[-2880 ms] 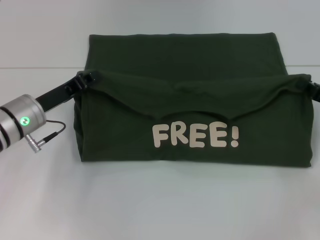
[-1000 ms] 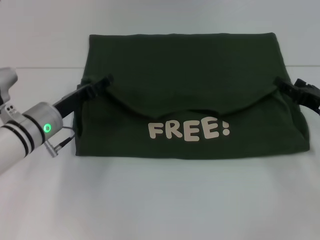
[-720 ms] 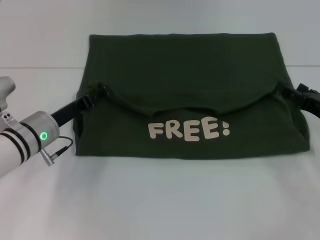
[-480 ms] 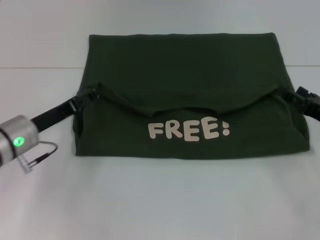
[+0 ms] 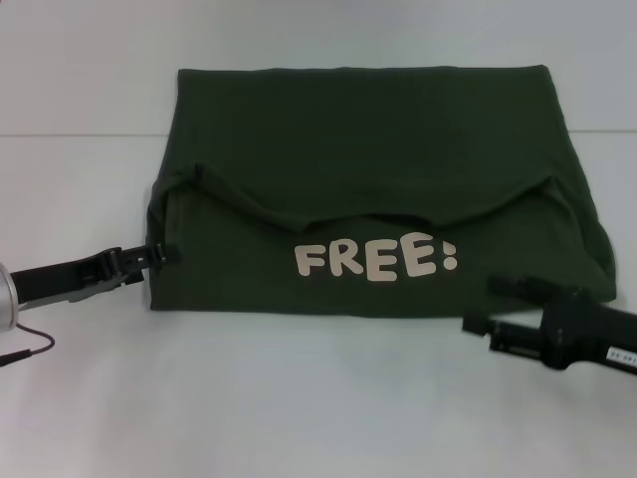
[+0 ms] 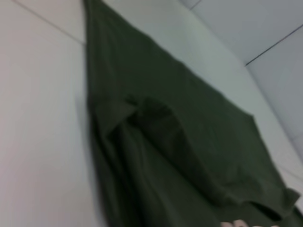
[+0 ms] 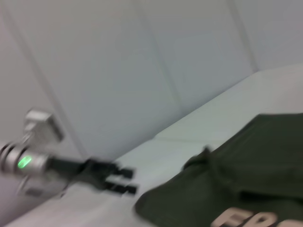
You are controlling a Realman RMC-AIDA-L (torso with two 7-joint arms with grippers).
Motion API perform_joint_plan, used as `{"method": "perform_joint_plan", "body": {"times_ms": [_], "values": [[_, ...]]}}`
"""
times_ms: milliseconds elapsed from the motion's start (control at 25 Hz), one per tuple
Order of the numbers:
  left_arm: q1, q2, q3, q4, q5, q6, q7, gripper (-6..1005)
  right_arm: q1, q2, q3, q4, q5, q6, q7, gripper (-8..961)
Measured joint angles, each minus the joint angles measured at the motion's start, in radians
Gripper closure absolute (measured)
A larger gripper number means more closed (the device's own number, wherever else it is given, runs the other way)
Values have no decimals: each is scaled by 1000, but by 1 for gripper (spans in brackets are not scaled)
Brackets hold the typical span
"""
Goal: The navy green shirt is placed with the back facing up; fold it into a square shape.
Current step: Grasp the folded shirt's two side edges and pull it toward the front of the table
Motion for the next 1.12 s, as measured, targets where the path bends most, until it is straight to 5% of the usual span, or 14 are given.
{"method": "perform_joint_plan", "body": {"times_ms": [160,920,1120], "values": [[-11,-5,7,-10,8,-60,2,125,-2,15,-24,-6,-21,-6,-29,97],[-34,-16,107,-44,11,-86,14,125,14,18,-21,0,-20,17,-23,116],[-34,-14,122,-38,17,-93,14,242,14,18,-17,-1,-19,13,-11,123]]}}
